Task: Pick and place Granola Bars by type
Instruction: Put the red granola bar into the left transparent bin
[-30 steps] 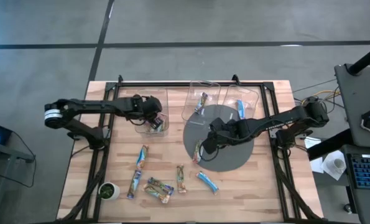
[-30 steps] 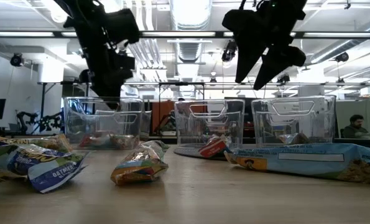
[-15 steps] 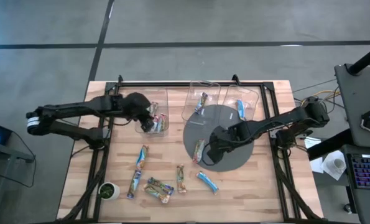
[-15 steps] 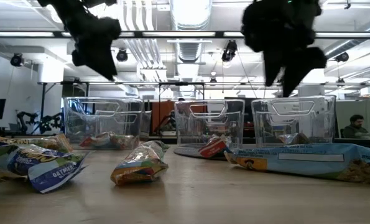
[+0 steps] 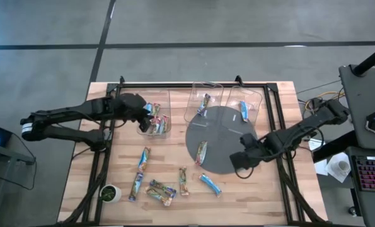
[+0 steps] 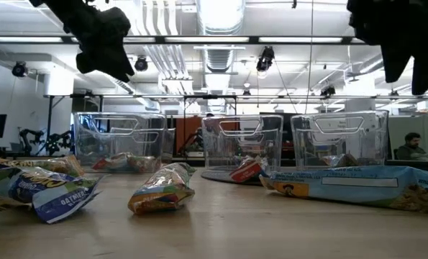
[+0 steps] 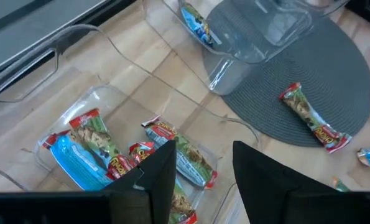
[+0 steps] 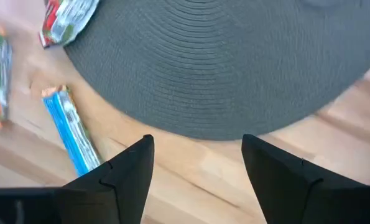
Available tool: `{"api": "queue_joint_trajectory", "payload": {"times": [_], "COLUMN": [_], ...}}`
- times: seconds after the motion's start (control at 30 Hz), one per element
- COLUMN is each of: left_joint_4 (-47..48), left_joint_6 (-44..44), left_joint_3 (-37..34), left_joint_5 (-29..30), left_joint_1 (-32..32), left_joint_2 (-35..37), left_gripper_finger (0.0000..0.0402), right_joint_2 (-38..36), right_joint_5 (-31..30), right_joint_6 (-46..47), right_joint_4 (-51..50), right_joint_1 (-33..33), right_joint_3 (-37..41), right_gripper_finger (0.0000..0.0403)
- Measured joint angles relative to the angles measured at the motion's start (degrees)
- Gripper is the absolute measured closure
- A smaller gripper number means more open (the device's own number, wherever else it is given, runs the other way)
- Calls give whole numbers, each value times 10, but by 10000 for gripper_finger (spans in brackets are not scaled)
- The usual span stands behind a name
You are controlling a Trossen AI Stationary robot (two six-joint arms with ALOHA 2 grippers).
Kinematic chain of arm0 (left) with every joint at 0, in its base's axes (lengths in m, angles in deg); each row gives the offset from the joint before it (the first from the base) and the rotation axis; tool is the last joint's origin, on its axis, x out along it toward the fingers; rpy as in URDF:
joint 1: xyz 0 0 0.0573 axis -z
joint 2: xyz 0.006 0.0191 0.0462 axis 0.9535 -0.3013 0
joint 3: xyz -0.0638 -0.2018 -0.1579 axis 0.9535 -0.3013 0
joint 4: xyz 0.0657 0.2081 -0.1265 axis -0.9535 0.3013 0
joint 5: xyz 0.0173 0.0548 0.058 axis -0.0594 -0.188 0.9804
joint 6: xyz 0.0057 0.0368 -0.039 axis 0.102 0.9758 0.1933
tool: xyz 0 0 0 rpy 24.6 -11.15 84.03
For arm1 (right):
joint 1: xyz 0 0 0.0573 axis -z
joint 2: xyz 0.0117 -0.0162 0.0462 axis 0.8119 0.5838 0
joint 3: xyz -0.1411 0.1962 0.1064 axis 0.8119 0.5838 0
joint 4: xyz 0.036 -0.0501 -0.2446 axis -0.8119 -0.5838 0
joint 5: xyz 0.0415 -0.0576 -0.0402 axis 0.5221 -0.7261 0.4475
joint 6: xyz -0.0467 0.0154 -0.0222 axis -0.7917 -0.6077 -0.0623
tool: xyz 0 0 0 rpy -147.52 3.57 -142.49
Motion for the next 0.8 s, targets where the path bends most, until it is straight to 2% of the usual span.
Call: {"api": "queue_joint_trajectory", "payload": {"times": [0.17, 0.3, 0.8], "left_joint_4": [-21, -24, -21], "left_joint_6": [4, 12, 10], "left_joint_3": [-15, -16, -16], "left_joint_5": [1, 1, 1], "left_joint_1": [0, -1, -1], "left_joint_2": [-9, -14, -14], "left_gripper_finger": [261, 261, 261], "right_joint_2": [1, 44, 245], "right_joint_5": [2, 2, -4], "right_joint_6": [24, -6, -152], "right_joint_4": [115, 192, 211], "right_joint_1": [18, 56, 176], "right_joint_3": [32, 36, -79], "right_gripper_finger": [170, 170, 170]}}
